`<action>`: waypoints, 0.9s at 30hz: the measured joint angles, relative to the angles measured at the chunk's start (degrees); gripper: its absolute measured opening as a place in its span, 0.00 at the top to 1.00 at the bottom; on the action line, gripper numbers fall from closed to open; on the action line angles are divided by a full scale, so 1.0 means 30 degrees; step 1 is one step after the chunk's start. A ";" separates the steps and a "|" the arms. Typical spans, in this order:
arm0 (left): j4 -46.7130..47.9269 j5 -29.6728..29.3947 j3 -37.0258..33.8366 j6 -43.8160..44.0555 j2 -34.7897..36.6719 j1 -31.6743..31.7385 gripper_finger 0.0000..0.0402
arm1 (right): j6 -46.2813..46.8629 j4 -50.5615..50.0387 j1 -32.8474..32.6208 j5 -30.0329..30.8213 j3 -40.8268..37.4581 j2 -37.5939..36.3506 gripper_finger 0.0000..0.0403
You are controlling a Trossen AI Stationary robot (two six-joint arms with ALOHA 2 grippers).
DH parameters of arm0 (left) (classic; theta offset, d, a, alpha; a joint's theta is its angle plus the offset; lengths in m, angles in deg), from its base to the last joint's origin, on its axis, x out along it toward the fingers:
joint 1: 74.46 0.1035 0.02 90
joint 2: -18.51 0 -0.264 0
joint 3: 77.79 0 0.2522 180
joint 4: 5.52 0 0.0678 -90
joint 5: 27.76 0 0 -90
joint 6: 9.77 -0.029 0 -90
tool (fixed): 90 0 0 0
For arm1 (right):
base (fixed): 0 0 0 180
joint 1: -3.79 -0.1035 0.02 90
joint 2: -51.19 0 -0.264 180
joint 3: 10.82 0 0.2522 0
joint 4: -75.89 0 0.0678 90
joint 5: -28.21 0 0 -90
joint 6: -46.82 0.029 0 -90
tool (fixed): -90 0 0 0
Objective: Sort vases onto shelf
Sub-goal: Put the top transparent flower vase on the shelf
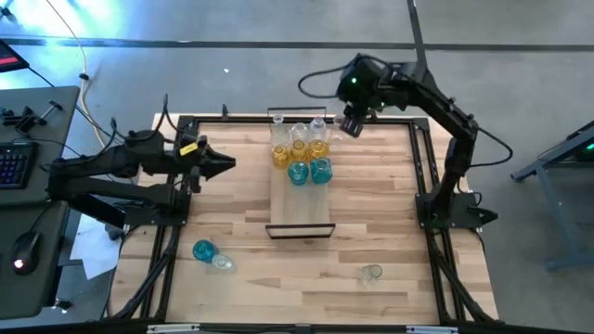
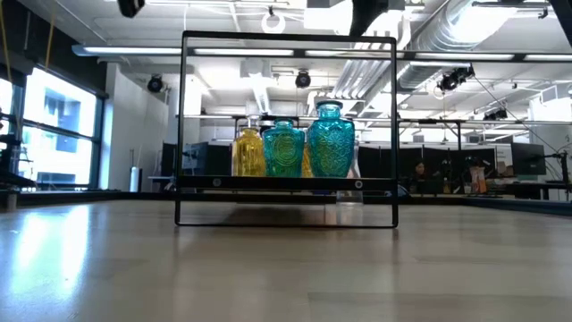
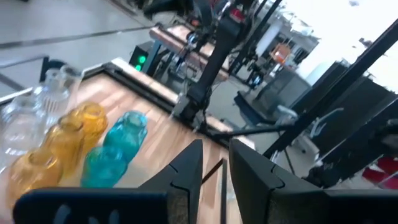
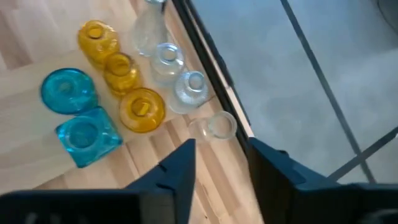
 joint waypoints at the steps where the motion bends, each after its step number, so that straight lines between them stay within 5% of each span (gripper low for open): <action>1: 0.0460 0.0000 0.0000 0.0000 0.0171 0.0000 0.82 | -0.0031 -0.0029 0.0305 -0.0058 0.0000 0.0000 0.65; 12: 0.2888 0.0007 0.0000 -0.0816 0.0710 0.0007 0.82 | 0.0155 -0.0101 0.2411 -0.1873 -0.0015 0.0022 0.36; 24: 0.3486 0.0553 0.0000 0.1504 0.0703 0.0007 0.82 | -0.2946 0.0215 0.4156 -0.3155 -0.0015 0.0094 0.33; 27: 0.3368 -0.0123 0.0000 0.1508 0.0691 0.0007 0.82 | -0.3725 0.0400 0.5466 -0.4796 -0.0015 0.0516 0.33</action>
